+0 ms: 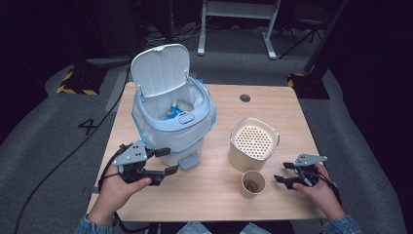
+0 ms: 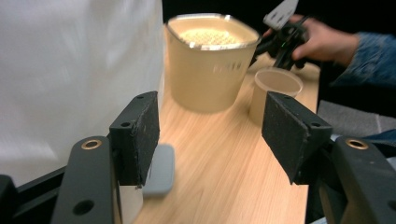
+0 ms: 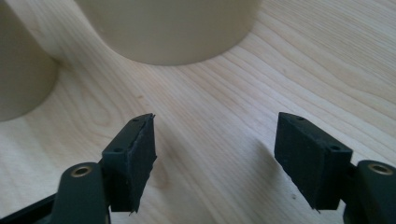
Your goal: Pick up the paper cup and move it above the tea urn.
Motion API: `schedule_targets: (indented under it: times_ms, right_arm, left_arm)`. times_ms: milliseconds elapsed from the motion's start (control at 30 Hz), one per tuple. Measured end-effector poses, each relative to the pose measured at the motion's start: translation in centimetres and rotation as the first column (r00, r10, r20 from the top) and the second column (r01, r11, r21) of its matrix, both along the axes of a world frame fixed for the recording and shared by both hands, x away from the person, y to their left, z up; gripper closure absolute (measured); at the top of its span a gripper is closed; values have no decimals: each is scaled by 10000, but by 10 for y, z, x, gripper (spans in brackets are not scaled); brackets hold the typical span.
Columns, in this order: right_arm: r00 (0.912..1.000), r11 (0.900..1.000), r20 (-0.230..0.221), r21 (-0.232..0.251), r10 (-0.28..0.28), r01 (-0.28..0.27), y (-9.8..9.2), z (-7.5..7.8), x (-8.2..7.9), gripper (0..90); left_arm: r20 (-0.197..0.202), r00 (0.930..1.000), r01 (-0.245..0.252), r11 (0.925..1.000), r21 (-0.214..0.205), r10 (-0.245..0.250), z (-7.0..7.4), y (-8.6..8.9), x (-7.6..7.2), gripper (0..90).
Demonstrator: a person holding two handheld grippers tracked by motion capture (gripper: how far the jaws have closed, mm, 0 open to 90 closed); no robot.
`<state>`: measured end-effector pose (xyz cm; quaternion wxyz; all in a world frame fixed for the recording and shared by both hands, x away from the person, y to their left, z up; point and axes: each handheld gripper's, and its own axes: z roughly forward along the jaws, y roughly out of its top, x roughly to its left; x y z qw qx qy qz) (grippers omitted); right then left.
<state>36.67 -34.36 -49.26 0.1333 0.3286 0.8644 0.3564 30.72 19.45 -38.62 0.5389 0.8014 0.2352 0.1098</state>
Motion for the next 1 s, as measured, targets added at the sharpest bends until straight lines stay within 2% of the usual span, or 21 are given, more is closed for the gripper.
schedule_targets:
  times_ms: [100,133,167,233,333,367,400,433,467,500,567,733,767,800,833,867,900,933,967,1000]
  right_arm:
    - [9994,9995,-209,118,279,-277,5,2,-4,291]
    - [9987,9989,-194,30,470,-469,8,4,-8,290]
    - [9987,9989,-194,30,470,-469,8,4,-8,290]
    - [9967,9968,-185,-129,785,-788,11,6,-12,290]
    - [9955,9956,-121,-68,938,-939,13,10,-19,287]
    - [9955,9956,-121,-68,938,-939,13,10,-19,287]
    - [9954,9954,-138,-45,951,-952,14,12,-22,285]
    - [9954,9954,-138,-45,951,-952,14,12,-22,285]
    - [9947,9948,-87,14,1021,-1021,14,13,-25,281]
    - [9947,9948,-87,14,1021,-1021,14,13,-25,281]
    - [9940,9940,-48,53,1089,-1088,15,14,-28,278]
    - [9914,9913,16,118,1308,-1308,19,17,-35,253]
    - [9910,9909,56,161,1335,-1336,20,17,-37,248]
    - [9907,9906,75,186,1356,-1357,21,18,-38,243]
    - [9903,9901,65,218,1388,-1389,21,18,-38,237]
    - [9898,9894,53,281,1424,-1425,23,18,-39,229]
    - [9894,9890,71,296,1451,-1452,23,18,-40,220]
    - [9891,9886,157,336,1465,-1470,25,18,-41,214]
    - [9891,9886,157,336,1465,-1470,25,18,-41,214]
    - [9889,9882,159,367,1480,-1485,26,18,-41,214]
  left_arm:
    - [-279,9996,-54,10000,78,56,-13,1,2,378]
    - [-435,9988,-222,9996,197,231,-22,2,4,378]
    - [-435,9988,-222,9996,197,231,-22,2,4,379]
    - [-672,9972,-307,9993,190,319,-33,2,5,379]
    - [-892,9951,-407,9988,286,431,-48,2,7,380]
    - [-892,9951,-407,9988,286,431,-48,2,7,381]
    - [-1009,9933,-525,9979,372,560,-57,1,8,381]
    - [-1009,9933,-525,9979,372,560,-57,1,8,381]
    - [-1136,9915,-577,9967,566,638,-66,1,10,381]
    - [-1136,9915,-577,9967,566,638,-66,1,10,380]
    - [-1339,9877,-713,9948,729,806,-77,0,11,380]
    - [-1578,9788,-1084,9839,1422,1307,-94,1,15,377]
    - [-1547,9790,-1083,9815,1580,1329,-96,2,17,377]
    - [-1651,9769,-1091,9810,1607,1357,-98,1,17,377]
    - [-1650,9761,-1110,9773,1807,1413,-100,2,18,377]
    - [-1825,9712,-1180,9744,1915,1535,-103,1,18,377]
    - [-1788,9712,-1189,9704,2103,1577,-104,2,19,377]
    - [-1842,9681,-1251,9648,2314,1697,-107,1,19,375]
    - [-1842,9681,-1251,9648,2314,1697,-107,1,19,374]
    - [-1820,9672,-1269,9576,2585,1773,-110,1,20,374]
